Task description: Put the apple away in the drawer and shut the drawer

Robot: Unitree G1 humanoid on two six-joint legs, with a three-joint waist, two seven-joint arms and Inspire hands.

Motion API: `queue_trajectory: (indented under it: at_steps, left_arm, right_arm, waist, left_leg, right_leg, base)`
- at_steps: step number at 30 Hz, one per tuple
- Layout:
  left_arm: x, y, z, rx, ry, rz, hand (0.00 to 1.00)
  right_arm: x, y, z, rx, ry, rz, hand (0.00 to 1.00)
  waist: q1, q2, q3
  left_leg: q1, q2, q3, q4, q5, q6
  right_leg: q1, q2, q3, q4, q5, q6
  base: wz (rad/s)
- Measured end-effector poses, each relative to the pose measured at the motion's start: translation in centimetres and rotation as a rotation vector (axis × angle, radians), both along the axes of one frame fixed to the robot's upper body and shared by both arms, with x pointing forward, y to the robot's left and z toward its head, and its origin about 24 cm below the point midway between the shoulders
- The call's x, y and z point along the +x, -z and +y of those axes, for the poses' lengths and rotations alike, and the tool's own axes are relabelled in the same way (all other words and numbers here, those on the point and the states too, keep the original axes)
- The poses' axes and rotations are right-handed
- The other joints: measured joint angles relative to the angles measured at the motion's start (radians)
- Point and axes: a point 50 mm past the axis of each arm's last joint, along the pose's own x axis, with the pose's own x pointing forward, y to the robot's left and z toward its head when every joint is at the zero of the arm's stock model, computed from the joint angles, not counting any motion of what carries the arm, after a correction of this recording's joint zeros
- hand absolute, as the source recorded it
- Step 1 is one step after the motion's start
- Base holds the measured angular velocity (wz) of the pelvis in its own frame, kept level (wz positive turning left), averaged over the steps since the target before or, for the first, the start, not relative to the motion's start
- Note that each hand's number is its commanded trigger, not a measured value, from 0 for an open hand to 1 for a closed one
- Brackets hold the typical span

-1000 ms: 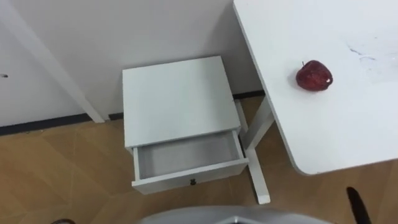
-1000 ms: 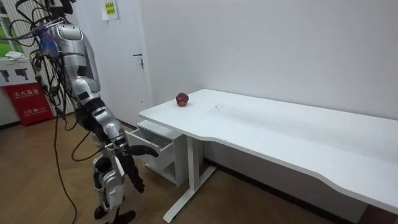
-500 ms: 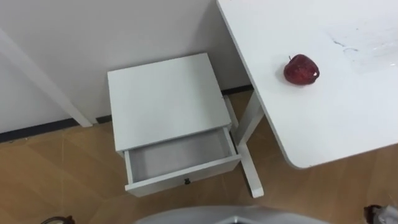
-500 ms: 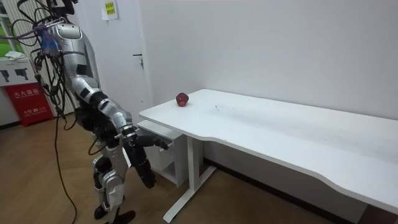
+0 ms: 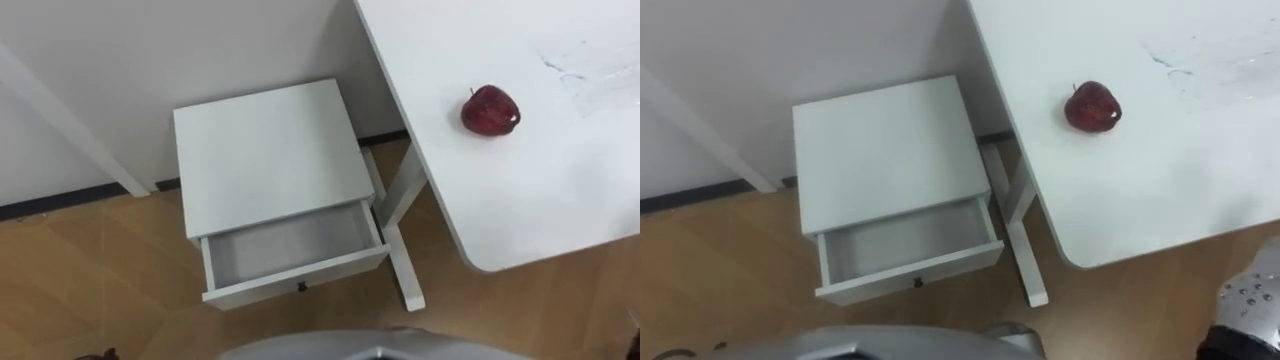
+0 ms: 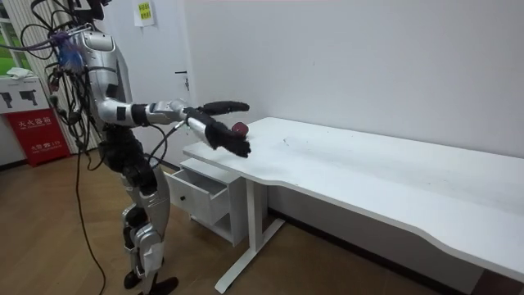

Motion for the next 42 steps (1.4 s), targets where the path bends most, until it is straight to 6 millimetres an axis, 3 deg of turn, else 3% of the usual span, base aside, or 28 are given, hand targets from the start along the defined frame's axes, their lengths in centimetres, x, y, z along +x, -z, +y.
queue_trajectory:
  at_steps: [10,14,16,20,24,30,42]
  left_arm:
    - [0.4,0.4,-1.1,-0.035,0.082,0.018,0.00]
    - [0.4,0.4,-1.3,-0.041,0.095,0.023,0.00]
    - [0.4,0.5,-1.5,-0.046,0.108,0.031,0.00]
    - [0.4,0.5,-1.4,-0.060,0.111,0.036,0.00]
    - [0.0,0.5,-1.5,-0.061,0.106,0.049,0.00]
    - [0.2,0.5,-1.4,-0.058,0.109,0.043,0.00]
    - [0.5,0.3,-1.1,-0.050,0.115,0.027,0.00]
  right_arm:
    - [3.1,-3.1,3.1,-0.465,-0.171,0.222,0.00]
    - [4.1,-3.3,3.9,-0.545,-0.276,0.265,0.00]
    - [4.9,-3.0,4.8,-0.584,-0.364,0.301,0.00]
    - [5.5,-2.3,5.4,-0.639,-0.474,0.376,0.00]
    - [6.0,-0.1,5.8,-0.600,-0.602,0.463,0.00]
    - [6.6,1.9,6.9,-0.591,-0.783,0.548,0.00]
    - [6.8,2.9,7.8,-0.620,-0.927,0.600,0.00]
  waist:
    - [0.043,0.006,0.0021]
    - [0.059,-0.003,0.0028]
    - [0.059,-0.010,0.0090]
    - [0.072,-0.015,0.0108]
    - [0.080,-0.030,0.0102]
    - [0.080,-0.026,0.0094]
    - [0.079,-0.024,0.0078]
  left_leg:
    - [0.001,0.000,0.002,0.000,0.000,0.000]
    - [0.002,0.000,0.001,0.004,0.000,-0.001]
    - [0.002,0.000,0.003,0.010,0.001,-0.001]
    - [0.003,0.001,0.003,0.010,0.000,-0.001]
    - [0.015,0.001,0.002,0.004,0.000,-0.001]
    - [0.017,0.001,0.000,-0.001,0.000,0.000]
    - [0.019,0.001,-0.006,0.010,0.001,-0.001]
  right_leg:
    - [0.000,0.000,0.000,0.000,0.000,0.000]
    - [0.002,-0.001,-0.002,0.000,0.000,0.000]
    - [0.003,-0.003,-0.014,0.000,0.000,0.000]
    - [0.004,-0.003,-0.015,0.000,0.000,0.000]
    - [0.016,-0.003,-0.021,0.000,0.000,0.000]
    - [0.016,-0.003,-0.021,0.000,0.000,0.000]
    - [0.023,-0.004,-0.025,-0.002,0.000,0.000]
  base:
    - [0.00]
    - [0.00]
    - [0.00]
    - [0.00]
    - [0.00]
    - [0.00]
    - [0.01]
